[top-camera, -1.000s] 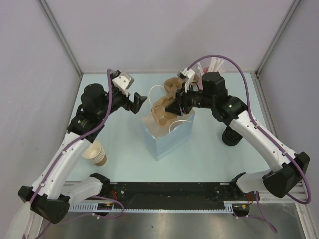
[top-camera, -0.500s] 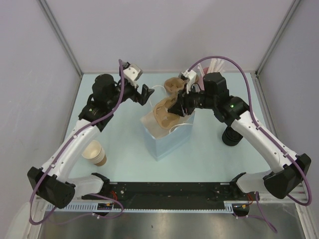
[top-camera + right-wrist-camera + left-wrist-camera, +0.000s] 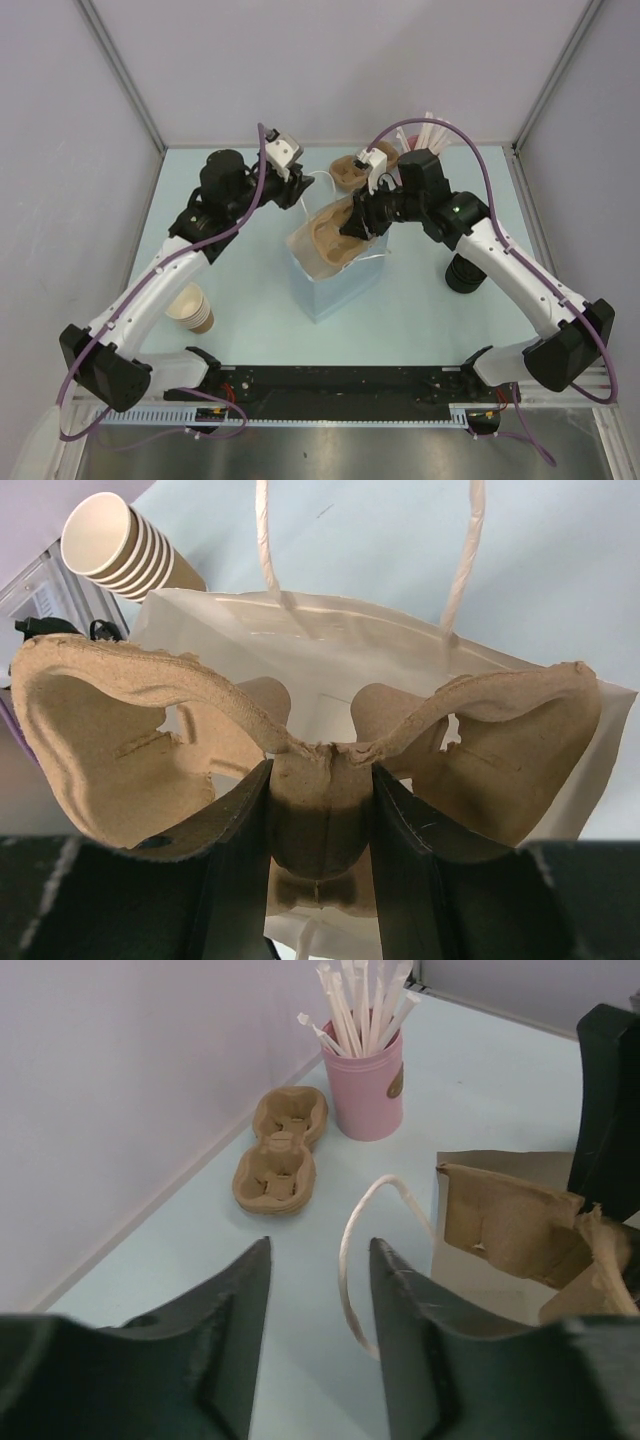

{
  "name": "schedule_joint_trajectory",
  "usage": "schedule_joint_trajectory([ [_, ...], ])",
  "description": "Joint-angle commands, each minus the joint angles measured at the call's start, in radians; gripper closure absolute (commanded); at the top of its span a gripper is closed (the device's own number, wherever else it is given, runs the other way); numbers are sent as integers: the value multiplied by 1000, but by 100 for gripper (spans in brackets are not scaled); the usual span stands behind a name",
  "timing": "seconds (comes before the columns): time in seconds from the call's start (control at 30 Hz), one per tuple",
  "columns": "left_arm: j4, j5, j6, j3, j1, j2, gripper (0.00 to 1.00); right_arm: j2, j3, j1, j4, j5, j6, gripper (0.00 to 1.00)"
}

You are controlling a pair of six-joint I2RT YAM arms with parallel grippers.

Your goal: Pack the takeout coffee

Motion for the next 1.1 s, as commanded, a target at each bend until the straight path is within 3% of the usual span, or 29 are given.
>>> schedule_joint_trajectory([
  [0.0, 36, 5, 9, 25, -21, -25, 58, 2, 5, 10, -15, 33, -16, 60],
  [0.5, 65, -50, -29, -3, -51, -43, 64, 35, -8, 45, -121, 173, -94, 61],
  [0.7, 76, -87, -23, -21, -76, -39, 75, 52, -8, 83, -167, 226, -142, 58],
  [1.07, 82, -104, -28, -38, -99, -29, 80, 101, 11, 122, -264, 266, -217, 57],
])
